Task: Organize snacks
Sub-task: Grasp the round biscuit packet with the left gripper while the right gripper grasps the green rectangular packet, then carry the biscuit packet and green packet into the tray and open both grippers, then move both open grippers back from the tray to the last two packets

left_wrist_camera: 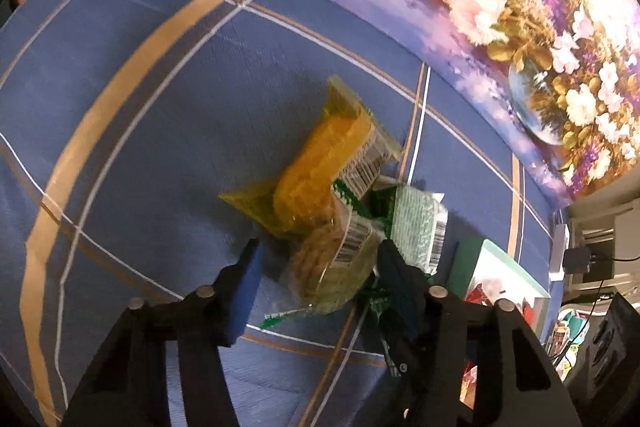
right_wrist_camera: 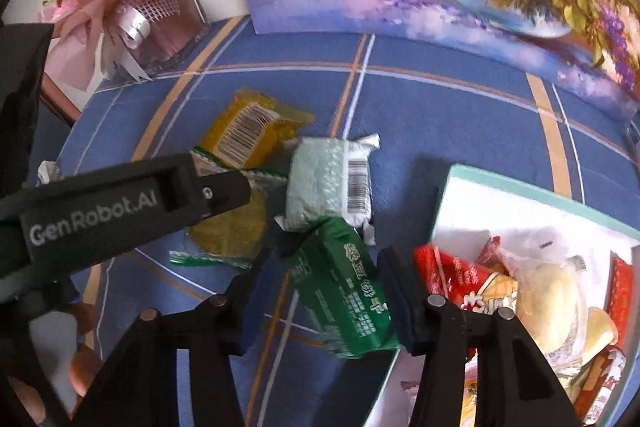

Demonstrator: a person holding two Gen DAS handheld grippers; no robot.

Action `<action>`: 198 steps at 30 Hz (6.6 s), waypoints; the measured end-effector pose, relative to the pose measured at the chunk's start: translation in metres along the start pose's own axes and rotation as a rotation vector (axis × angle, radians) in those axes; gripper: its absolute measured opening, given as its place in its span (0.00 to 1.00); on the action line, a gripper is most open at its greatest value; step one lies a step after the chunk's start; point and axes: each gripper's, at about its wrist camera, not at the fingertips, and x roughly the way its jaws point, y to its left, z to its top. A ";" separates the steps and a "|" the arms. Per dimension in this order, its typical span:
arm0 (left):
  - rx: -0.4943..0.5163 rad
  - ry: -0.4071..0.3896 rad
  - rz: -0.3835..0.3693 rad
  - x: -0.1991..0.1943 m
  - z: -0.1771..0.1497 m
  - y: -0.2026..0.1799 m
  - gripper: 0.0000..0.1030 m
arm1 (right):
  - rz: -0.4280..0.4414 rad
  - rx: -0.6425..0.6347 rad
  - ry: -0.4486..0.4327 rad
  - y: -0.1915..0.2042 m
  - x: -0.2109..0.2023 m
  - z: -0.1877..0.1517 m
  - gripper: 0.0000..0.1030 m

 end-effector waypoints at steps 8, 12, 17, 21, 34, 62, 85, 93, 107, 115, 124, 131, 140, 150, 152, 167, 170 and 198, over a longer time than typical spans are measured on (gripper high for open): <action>-0.007 0.016 -0.010 0.004 -0.004 0.002 0.36 | 0.005 -0.001 0.051 0.000 0.010 -0.005 0.50; -0.021 0.037 -0.009 0.002 -0.006 0.007 0.33 | -0.012 -0.033 0.079 0.007 0.014 -0.008 0.50; -0.050 0.055 -0.018 -0.001 -0.010 0.014 0.29 | -0.030 -0.070 0.118 0.017 0.020 -0.015 0.50; -0.079 0.070 -0.030 -0.002 -0.014 0.019 0.24 | -0.056 -0.081 0.129 0.022 0.023 -0.017 0.46; -0.108 0.066 -0.037 -0.016 -0.025 0.027 0.20 | -0.035 -0.023 0.126 0.014 0.012 -0.025 0.41; 0.005 -0.074 -0.100 -0.096 -0.061 -0.021 0.19 | -0.037 0.119 0.018 -0.017 -0.098 -0.056 0.41; 0.294 0.033 -0.191 -0.061 -0.118 -0.148 0.19 | -0.154 0.485 -0.026 -0.174 -0.139 -0.076 0.41; 0.331 0.074 -0.223 -0.043 -0.133 -0.169 0.19 | -0.153 0.536 -0.022 -0.199 -0.141 -0.084 0.41; 0.289 0.120 -0.240 -0.012 -0.135 -0.158 0.19 | -0.111 0.546 0.041 -0.198 -0.111 -0.089 0.41; 0.257 0.151 -0.216 0.000 -0.134 -0.149 0.20 | -0.128 0.516 0.052 -0.192 -0.103 -0.087 0.41; 0.248 0.174 -0.178 0.001 -0.134 -0.146 0.20 | -0.115 0.497 0.054 -0.186 -0.106 -0.084 0.43; 0.269 0.162 -0.167 -0.014 -0.133 -0.151 0.33 | -0.107 0.497 0.009 -0.185 -0.121 -0.080 0.43; 0.280 0.090 -0.126 -0.041 -0.123 -0.151 0.33 | -0.110 0.500 -0.034 -0.184 -0.138 -0.076 0.43; 0.241 -0.033 0.080 -0.058 -0.098 -0.118 0.51 | -0.119 0.475 -0.021 -0.176 -0.136 -0.075 0.45; 0.235 -0.065 0.142 -0.060 -0.093 -0.109 0.58 | -0.122 0.456 -0.018 -0.172 -0.135 -0.073 0.45; 0.259 -0.192 0.330 -0.074 -0.078 -0.087 0.84 | -0.131 0.348 -0.041 -0.137 -0.129 -0.064 0.80; 0.266 -0.201 0.338 -0.075 -0.078 -0.087 0.85 | -0.130 0.354 -0.047 -0.138 -0.129 -0.064 0.88; 0.193 -0.219 0.340 -0.085 -0.062 -0.058 0.96 | -0.120 0.329 -0.052 -0.122 -0.123 -0.059 1.00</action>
